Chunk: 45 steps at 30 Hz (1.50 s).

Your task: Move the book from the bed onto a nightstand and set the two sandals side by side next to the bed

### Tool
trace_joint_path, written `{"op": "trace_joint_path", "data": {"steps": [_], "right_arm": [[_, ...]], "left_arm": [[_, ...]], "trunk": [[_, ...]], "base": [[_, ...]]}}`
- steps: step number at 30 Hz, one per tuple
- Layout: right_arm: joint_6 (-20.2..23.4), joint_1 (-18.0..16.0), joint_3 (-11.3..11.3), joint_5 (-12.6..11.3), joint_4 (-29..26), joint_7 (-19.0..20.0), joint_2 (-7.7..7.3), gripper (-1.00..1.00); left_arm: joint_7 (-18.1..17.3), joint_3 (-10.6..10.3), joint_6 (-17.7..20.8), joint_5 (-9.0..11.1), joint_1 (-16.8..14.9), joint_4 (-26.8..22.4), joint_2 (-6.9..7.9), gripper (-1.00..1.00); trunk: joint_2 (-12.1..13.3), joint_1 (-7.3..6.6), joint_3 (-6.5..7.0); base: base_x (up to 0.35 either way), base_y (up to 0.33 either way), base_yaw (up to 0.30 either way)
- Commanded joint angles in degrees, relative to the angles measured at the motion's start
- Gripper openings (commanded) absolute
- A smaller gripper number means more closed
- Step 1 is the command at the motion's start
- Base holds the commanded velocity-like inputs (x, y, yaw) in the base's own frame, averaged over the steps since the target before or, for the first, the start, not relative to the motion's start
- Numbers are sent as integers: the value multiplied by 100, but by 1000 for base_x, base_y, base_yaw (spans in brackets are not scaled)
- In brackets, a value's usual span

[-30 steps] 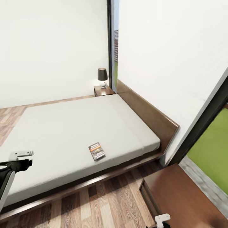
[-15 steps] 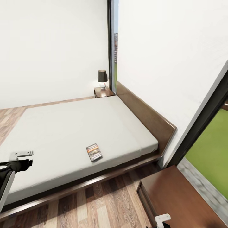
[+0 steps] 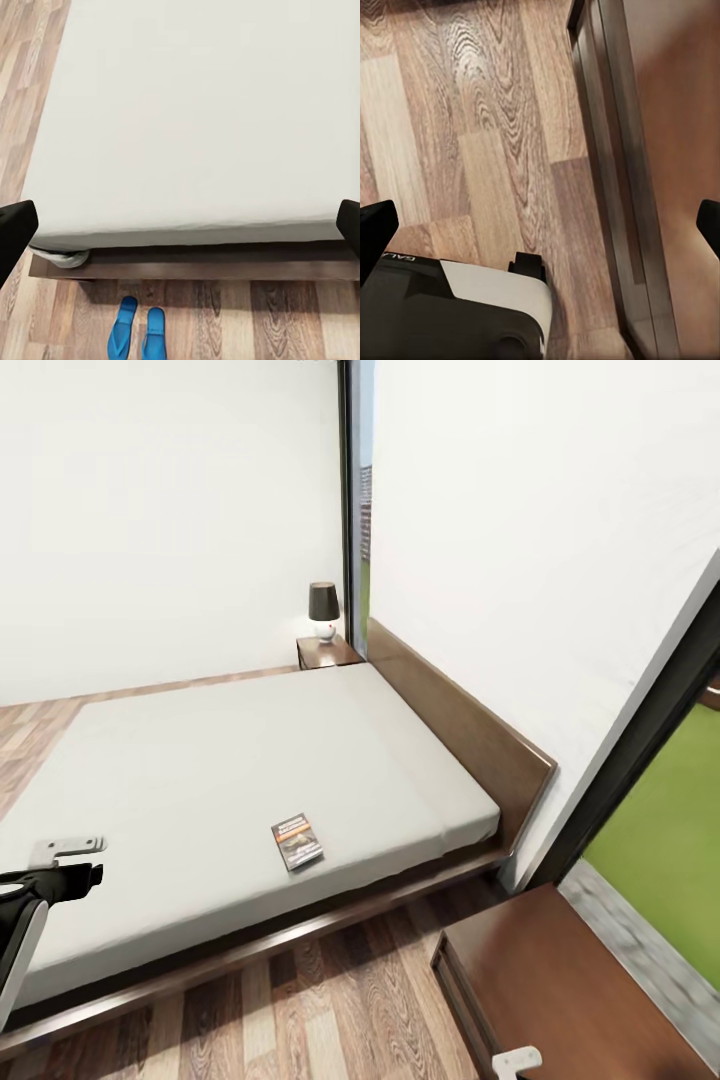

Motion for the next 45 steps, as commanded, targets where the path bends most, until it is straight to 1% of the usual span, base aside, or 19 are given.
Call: {"op": "trace_joint_path", "data": {"steps": [1, 10, 23, 34, 45], "right_arm": [[-17, -4, 16, 26, 12, 7, -2, 100], [-19, -4, 24, 24, 42, 7, 2, 100], [-17, -4, 25, 24, 54, 7, 2, 100], [-21, -4, 24, 29, 55, 7, 2, 100], [-21, -4, 25, 30, 54, 7, -2, 100]], "left_arm": [[19, -4, 27, 3, -5, -5, 2, 100], [19, -4, 27, 3, -5, -8, -4, 100], [19, -4, 88, 3, 1, -10, -4, 100], [24, -6, 161, -35, 0, -9, 30, 100], [33, -4, 175, -45, 4, -10, 33, 100]], "trunk": [[-9, 3, -6], [-9, 3, 53], [-9, 3, 151], [-9, 3, 176], [-450, 244, -20]], "base": [[0, -1, 5], [0, 0, 55], [0, 0, 131], [0, 0, 45], [0, 0, 3]]}}
